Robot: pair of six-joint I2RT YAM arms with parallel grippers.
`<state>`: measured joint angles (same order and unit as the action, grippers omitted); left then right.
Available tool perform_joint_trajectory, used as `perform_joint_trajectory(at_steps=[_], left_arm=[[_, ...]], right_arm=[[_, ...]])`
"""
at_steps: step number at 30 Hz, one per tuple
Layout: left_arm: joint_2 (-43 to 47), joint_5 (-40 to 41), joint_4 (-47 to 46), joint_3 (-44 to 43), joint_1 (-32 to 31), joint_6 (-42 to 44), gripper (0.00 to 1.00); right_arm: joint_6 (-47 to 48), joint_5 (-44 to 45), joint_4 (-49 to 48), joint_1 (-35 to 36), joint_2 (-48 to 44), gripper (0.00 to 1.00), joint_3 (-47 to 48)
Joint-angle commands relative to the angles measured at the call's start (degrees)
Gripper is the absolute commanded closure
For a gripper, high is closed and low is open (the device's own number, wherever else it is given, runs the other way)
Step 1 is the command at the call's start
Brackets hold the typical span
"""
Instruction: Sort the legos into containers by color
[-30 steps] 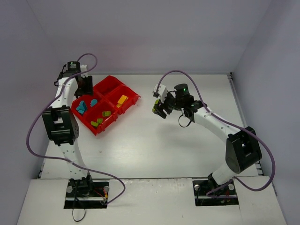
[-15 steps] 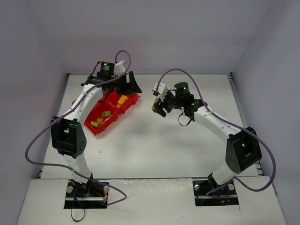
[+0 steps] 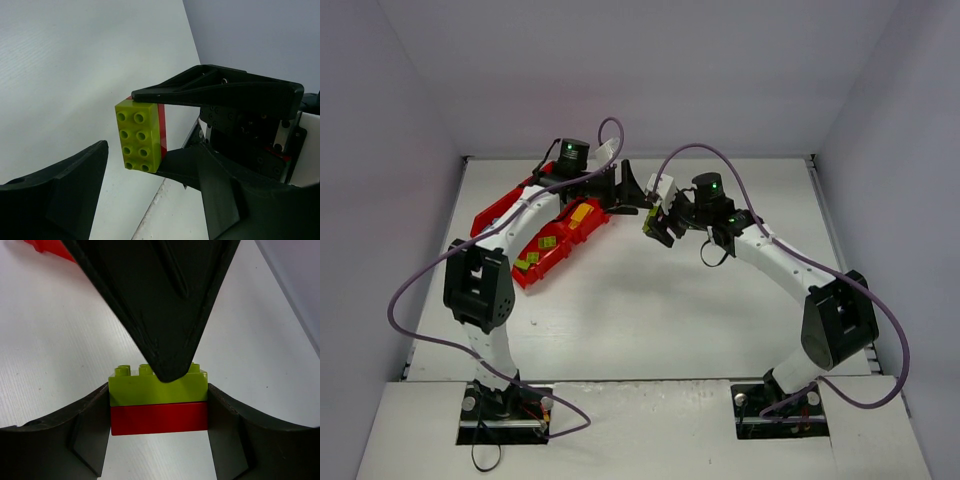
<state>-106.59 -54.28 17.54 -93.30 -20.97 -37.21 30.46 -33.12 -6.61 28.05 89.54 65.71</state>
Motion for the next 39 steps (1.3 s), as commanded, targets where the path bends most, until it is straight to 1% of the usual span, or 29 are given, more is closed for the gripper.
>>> perform_joint_trajectory(at_steps=[1, 6, 11, 14, 15, 17, 18, 21, 22, 25, 27, 29, 30, 31, 32, 39], left_arm=[[0.4, -4.0, -3.4, -1.4, -1.2, -0.3, 0.36], [-1.2, -4.3, -0.6, -1.7, -1.8, 1.8, 0.36], [-1.6, -4.3, 0.3, -1.8, -2.2, 2.6, 0.36], [-1.9, -4.8, 0.1, -1.7, -2.2, 2.6, 0.45], [-1.9, -5.1, 0.0, -1.8, -2.1, 2.5, 0.52], [-2.0, -5.8, -0.9, -1.8, -2.2, 2.0, 0.58], [-2.1, -6.4, -1.6, -1.8, -2.2, 1.6, 0.66], [-2.3, -7.2, -2.7, -1.7, -2.2, 0.8, 0.76], [-2.2, -7.3, -3.3, -1.6, -2.3, 0.6, 0.81], [-2.1, -7.9, -3.8, -1.6, -2.3, 0.4, 0.87], [-2.0, -7.9, -4.3, -1.5, -2.3, 0.4, 0.88], [-1.8, -8.0, -4.3, -1.4, -2.1, 0.4, 0.88], [-1.7, -8.1, -4.3, -1.4, -2.1, 0.5, 0.88], [-1.6, -8.1, -4.3, -1.4, -2.0, 0.5, 0.88], [-1.7, -8.1, -4.3, -1.4, -1.7, 0.5, 0.88], [-1.4, -8.5, -3.6, -2.0, -1.1, 0.9, 0.88]], right_arm=[[0.7, -1.6, -3.3, -0.5, -2.2, 0.9, 2.9], [0.6, -1.4, -3.4, -0.4, -2.4, 0.9, 3.2], [0.7, -1.3, -3.5, -0.5, -2.5, 0.89, 3.4], [0.7, -1.4, -3.5, -0.4, -2.5, 0.89, 3.4], [0.7, -1.5, -3.5, -0.5, -2.5, 0.89, 3.4], [0.6, -1.7, -3.4, -0.5, -2.6, 0.89, 3.4], [0.5, -1.8, -3.5, -0.5, -2.6, 0.89, 3.4], [0.4, -1.6, -3.6, -0.5, -2.6, 0.89, 3.2], [0.4, -1.5, -3.7, -0.5, -2.7, 0.88, 3.0], [0.1, -1.2, -3.7, -0.5, -2.7, 0.82, 2.8], [-0.2, -1.2, -3.7, -0.5, -2.6, 0.71, 2.6], [-0.7, -0.8, -3.5, -0.6, -2.5, 0.51, 2.4], [-1.2, -0.5, -3.6, -0.6, -2.5, 0.18, 2.3], [-1.5, -0.4, -3.6, -0.7, -2.5, 0.02, 2.2], [-2.2, -0.3, -3.2, -1.1, -2.4, 0.0, 2.0], [-4.3, 1.9, -2.7, -1.7, -2.3, 0.0, 1.7]])
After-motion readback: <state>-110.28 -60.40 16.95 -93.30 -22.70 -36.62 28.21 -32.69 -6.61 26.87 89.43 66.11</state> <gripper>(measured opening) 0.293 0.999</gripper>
